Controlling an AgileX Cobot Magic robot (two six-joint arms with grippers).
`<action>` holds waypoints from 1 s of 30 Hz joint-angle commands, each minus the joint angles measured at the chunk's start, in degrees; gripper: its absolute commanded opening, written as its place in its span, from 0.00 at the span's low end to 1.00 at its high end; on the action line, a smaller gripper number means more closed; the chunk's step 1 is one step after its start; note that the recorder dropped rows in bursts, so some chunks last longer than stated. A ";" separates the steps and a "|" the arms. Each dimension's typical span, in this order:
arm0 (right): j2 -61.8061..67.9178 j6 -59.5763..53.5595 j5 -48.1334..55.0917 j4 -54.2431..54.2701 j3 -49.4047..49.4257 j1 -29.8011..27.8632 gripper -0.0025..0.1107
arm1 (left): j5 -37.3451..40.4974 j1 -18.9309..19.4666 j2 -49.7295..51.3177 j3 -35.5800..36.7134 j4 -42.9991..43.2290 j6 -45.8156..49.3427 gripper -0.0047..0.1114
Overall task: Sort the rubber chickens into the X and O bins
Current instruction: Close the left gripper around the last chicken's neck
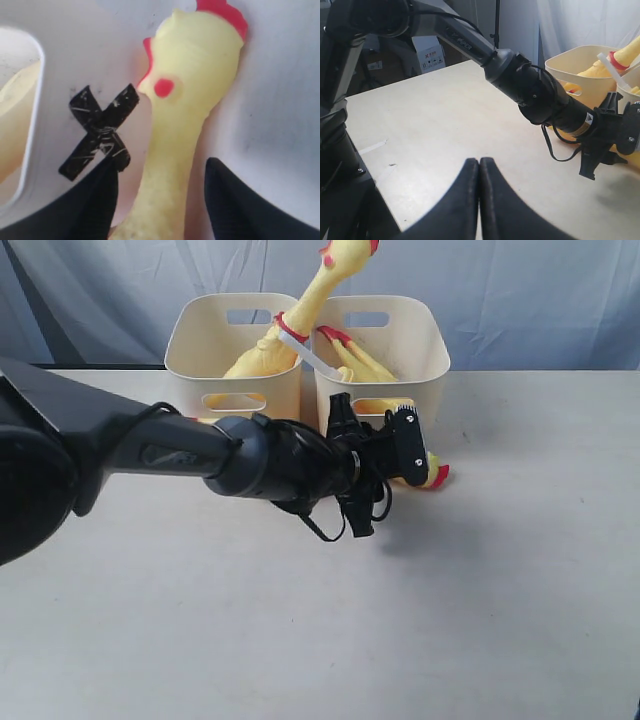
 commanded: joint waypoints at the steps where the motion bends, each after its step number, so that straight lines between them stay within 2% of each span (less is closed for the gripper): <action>1: -0.40 -0.07 0.19 0.31 0.26 -0.15 0.02 | -1.54 0.23 0.21 -0.26 -1.02 -0.09 0.47; 23: -0.40 -0.07 0.07 0.31 0.26 -0.15 0.02 | -1.01 0.45 3.44 -0.44 0.58 0.22 0.47; 25: -0.40 -0.07 -0.06 0.31 0.26 -0.15 0.02 | -1.01 0.45 3.66 -0.47 0.58 0.22 0.45; 30: -0.40 -0.07 -0.06 0.31 0.26 -0.15 0.02 | -1.01 0.45 4.44 -0.47 0.33 0.22 0.27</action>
